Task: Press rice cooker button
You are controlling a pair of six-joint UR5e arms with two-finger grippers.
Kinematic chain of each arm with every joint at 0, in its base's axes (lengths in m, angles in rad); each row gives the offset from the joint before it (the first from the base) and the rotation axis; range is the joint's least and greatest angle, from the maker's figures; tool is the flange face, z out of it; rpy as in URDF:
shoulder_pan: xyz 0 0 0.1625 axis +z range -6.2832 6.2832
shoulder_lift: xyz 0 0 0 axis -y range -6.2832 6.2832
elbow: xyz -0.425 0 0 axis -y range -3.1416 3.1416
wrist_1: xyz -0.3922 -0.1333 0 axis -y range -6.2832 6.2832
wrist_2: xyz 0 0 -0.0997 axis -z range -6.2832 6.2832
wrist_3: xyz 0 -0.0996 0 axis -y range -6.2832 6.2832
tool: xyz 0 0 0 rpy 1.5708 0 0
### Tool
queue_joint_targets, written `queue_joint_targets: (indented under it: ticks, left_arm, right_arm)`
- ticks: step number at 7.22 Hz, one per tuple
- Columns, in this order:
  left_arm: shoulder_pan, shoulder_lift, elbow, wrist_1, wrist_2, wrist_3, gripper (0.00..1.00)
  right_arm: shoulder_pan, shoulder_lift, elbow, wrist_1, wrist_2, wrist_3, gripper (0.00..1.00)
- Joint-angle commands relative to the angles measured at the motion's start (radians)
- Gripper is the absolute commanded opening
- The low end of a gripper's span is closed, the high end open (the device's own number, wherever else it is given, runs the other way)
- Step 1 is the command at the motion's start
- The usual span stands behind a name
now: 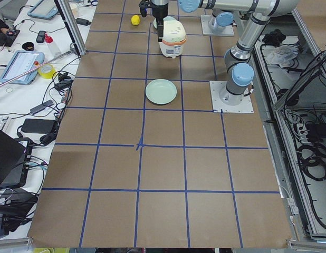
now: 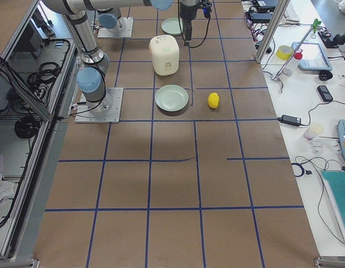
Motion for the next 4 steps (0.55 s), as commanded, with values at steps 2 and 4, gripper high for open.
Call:
queue_joint_targets:
  ticks: [2, 4]
  left_arm:
    - [0.000, 0.000, 0.000, 0.000, 0.000, 0.000, 1.00]
    - [0.000, 0.000, 0.000, 0.000, 0.000, 0.000, 1.00]
  right_arm:
    - [-0.001, 0.001, -0.002, 0.000, -0.006, -0.005, 1.00]
    - [-0.001, -0.001, -0.002, -0.002, -0.003, -0.009, 1.00]
